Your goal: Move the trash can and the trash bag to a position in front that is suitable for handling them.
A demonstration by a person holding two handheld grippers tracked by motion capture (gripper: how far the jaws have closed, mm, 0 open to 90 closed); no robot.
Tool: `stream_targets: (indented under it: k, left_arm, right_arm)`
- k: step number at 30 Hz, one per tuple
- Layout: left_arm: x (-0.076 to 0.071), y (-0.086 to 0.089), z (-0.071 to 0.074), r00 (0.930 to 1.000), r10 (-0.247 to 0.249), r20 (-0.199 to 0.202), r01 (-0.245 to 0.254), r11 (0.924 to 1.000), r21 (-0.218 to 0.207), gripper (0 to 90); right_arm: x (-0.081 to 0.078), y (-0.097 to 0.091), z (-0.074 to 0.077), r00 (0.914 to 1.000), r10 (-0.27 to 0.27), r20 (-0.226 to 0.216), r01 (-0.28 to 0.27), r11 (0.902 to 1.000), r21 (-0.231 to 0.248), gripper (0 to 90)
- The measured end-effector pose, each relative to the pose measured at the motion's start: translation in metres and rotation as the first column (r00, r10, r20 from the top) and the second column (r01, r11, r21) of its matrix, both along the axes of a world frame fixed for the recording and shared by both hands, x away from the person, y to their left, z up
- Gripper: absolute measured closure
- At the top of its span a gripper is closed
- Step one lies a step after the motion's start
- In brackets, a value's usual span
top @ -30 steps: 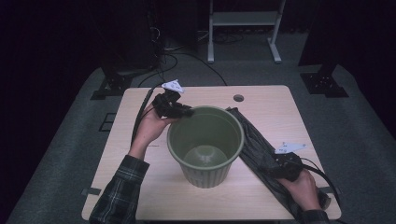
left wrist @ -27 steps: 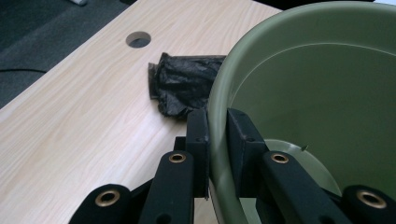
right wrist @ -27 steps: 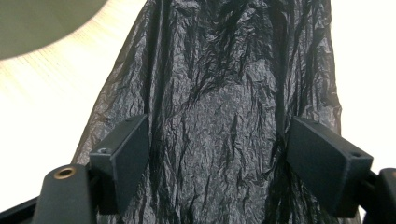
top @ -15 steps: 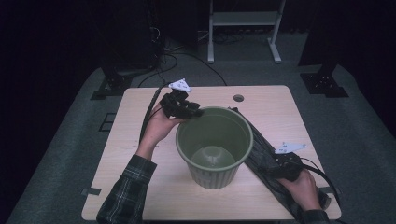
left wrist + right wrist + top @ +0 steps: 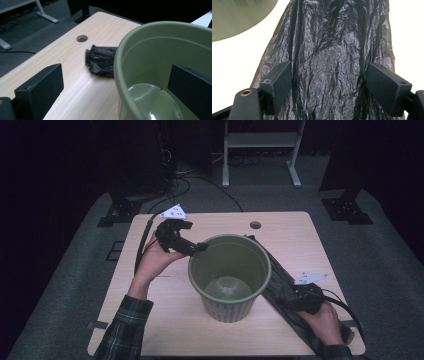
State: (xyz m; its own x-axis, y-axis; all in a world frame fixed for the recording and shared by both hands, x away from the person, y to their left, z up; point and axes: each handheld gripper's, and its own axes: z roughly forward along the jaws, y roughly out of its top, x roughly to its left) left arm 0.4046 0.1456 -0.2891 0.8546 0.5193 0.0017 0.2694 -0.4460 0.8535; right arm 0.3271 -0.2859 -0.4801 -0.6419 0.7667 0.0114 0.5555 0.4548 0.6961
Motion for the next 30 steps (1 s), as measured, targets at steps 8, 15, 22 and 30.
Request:
stream_targets:
  k: [8,15,22,30]
  left_arm:
    - [-0.034,0.036,-0.002,0.998,0.049,0.041,-0.049,0.9987,-0.016,0.0]
    - [-0.061,0.061,-0.016,0.9959,0.072,0.055,-0.071,0.9974,-0.015,0.0]
    - [-0.081,0.073,-0.038,0.9956,0.079,0.05,-0.077,0.9966,-0.027,0.0]
    - [-0.094,0.073,-0.074,0.9964,0.075,0.041,-0.075,0.9972,0.006,0.0]
  right_arm:
    - [0.0,0.0,0.0,1.0,-0.001,0.002,0.001,1.0,0.0,19.8]
    - [0.0,0.0,0.0,1.0,-0.003,0.002,0.003,1.0,0.0,19.6]
    - [0.0,0.0,0.0,1.0,-0.004,0.004,0.004,1.0,0.0,19.5]
    - [0.0,0.001,-0.001,1.0,-0.001,0.007,0.001,1.0,0.003,17.0]
